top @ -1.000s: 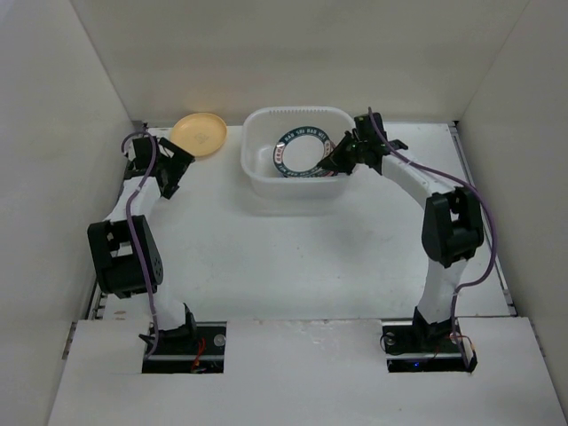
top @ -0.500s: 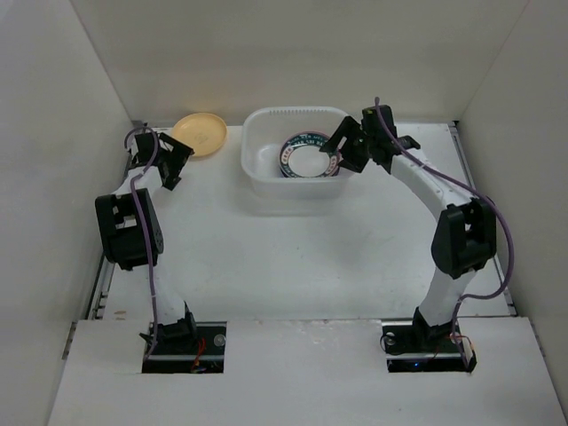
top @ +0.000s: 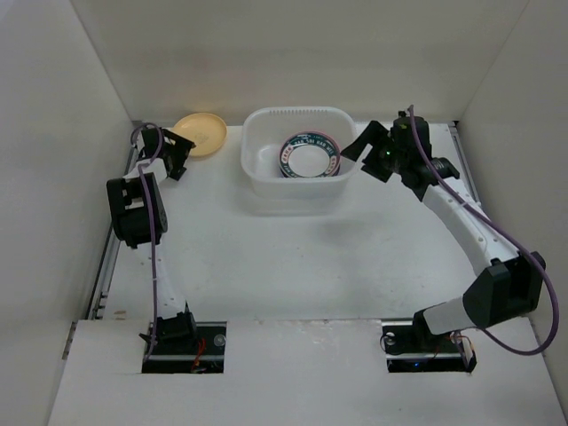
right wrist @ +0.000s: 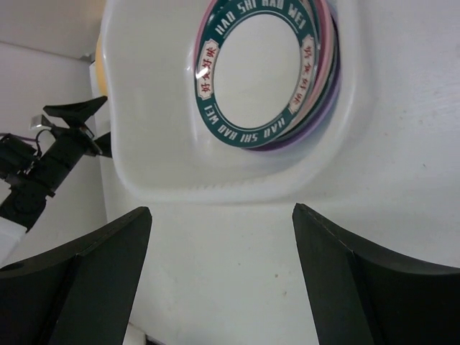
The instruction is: Place the plates into the plastic bin on the countertop
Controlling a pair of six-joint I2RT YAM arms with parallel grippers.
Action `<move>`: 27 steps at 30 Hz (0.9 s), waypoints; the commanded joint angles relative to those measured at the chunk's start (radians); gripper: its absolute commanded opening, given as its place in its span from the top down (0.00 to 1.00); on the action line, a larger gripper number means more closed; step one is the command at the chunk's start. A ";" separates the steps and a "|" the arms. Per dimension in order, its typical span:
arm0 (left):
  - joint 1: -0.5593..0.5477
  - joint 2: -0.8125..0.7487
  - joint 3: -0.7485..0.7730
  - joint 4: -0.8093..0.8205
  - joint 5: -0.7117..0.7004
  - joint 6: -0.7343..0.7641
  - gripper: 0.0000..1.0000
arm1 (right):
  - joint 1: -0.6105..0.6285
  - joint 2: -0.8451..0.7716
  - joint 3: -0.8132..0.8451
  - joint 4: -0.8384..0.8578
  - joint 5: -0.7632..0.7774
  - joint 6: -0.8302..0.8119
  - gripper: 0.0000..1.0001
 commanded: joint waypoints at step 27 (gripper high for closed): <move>0.031 -0.254 -0.045 -0.036 -0.034 0.060 0.96 | -0.102 -0.268 -0.254 0.052 0.011 0.019 0.15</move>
